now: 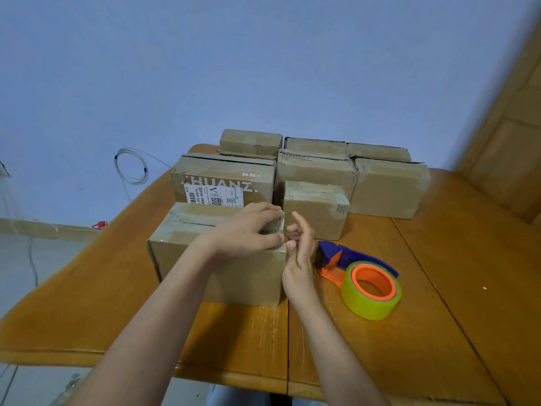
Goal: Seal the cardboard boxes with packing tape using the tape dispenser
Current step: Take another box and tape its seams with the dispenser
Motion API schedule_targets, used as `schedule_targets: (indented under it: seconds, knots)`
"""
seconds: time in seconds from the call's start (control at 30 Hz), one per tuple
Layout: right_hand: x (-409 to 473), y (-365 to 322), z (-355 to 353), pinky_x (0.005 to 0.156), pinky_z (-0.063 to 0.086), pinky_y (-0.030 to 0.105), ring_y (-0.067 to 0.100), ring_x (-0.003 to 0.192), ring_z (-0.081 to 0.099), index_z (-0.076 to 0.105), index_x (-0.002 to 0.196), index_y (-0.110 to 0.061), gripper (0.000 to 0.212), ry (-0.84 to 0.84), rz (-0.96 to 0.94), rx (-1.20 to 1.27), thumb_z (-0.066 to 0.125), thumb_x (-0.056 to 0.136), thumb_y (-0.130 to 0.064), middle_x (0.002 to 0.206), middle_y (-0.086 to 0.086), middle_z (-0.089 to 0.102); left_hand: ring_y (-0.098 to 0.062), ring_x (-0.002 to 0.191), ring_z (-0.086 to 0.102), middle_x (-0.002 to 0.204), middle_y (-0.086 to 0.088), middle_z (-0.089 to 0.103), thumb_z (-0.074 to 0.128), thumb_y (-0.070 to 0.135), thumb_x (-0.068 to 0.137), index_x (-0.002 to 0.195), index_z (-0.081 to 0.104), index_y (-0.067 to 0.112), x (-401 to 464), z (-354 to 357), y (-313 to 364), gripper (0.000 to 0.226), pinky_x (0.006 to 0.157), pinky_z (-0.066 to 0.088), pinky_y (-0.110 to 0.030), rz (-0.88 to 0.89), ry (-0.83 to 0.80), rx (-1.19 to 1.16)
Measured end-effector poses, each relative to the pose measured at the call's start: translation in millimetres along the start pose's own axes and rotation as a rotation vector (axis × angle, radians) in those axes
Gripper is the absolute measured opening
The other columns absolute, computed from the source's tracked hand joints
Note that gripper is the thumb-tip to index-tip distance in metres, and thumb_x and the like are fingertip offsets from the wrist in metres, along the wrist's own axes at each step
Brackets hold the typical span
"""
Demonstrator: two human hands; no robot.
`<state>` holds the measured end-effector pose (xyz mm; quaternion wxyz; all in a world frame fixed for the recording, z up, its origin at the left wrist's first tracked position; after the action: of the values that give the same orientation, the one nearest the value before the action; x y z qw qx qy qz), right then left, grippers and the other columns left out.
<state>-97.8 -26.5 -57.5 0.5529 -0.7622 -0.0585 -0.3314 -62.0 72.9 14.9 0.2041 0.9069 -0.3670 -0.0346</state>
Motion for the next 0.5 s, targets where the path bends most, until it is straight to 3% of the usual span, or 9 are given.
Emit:
schedule_targets:
  seconds: [0.1,0.2,0.27,0.33,0.4,0.5]
  knots:
    - [-0.3,6.7,-0.5,0.091,0.021,0.000,0.003,0.113,0.034,0.014,0.139,-0.056,0.064,-0.022,-0.004,-0.054,0.010,0.080,-0.082,0.120,-0.025,0.034,-0.011,0.139,0.025,0.153,0.003,0.030,0.051,0.033,0.097,0.149,0.033,0.013,1.1,-0.2,-0.8,0.058,0.111,0.021,-0.025,-0.006,0.007,-0.019]
    - [-6.1,14.2,1.5,0.100,0.022,0.015,0.000,0.117,0.027,-0.003,0.137,-0.064,0.061,-0.097,0.016,-0.155,0.007,0.080,-0.082,0.132,-0.010,0.035,-0.012,0.138,0.027,0.152,0.002,0.032,0.053,0.033,0.097,0.148,0.033,0.013,1.1,0.1,-3.1,0.059,0.111,0.023,-0.027,-0.011,0.020,-0.036]
    - [-13.9,19.9,1.9,0.105,0.027,0.035,0.006,0.121,0.025,-0.014,0.130,-0.072,0.052,-0.156,0.065,-0.292,0.023,0.095,-0.062,0.142,-0.002,0.031,-0.012,0.137,0.028,0.152,0.003,0.033,0.053,0.034,0.096,0.148,0.033,0.014,1.4,0.2,-4.5,0.059,0.110,0.024,-0.027,-0.015,0.020,-0.051]
    - [-16.2,19.1,-1.5,0.105,0.030,0.042,0.013,0.123,0.028,-0.011,0.130,-0.072,0.063,-0.104,0.045,-0.359,0.034,0.100,-0.039,0.140,0.001,0.033,-0.012,0.136,0.030,0.151,0.003,0.033,0.054,0.035,0.096,0.148,0.033,0.016,1.2,0.1,-4.5,0.059,0.110,0.026,-0.027,-0.020,0.017,-0.071]
    - [-10.1,10.2,-12.3,0.101,0.034,0.034,0.007,0.119,0.033,0.008,0.135,-0.068,0.043,0.064,0.016,-0.231,0.025,0.097,-0.057,0.131,-0.004,0.038,-0.012,0.135,0.031,0.150,0.003,0.034,0.055,0.035,0.095,0.148,0.033,0.016,0.8,-0.6,-3.8,0.060,0.111,0.028,-0.029,-0.025,0.011,-0.102]
    - [3.9,-1.2,-13.4,0.097,0.030,0.021,0.000,0.121,0.033,0.019,0.135,-0.064,0.055,0.157,0.032,-0.024,0.017,0.082,-0.081,0.127,-0.010,0.038,-0.012,0.135,0.032,0.150,0.002,0.035,0.057,0.034,0.094,0.147,0.034,0.015,0.0,-2.1,-2.8,0.060,0.111,0.029,-0.028,-0.034,0.013,-0.126]
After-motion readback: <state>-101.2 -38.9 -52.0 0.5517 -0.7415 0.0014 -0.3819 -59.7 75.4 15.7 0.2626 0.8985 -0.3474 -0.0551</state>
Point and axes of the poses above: each hand's wrist, its own x-axis towards the middle knuckle, its own z-axis out of the palm, y = z × x, the point moved 6 cm from there along x, towards the middle knuckle
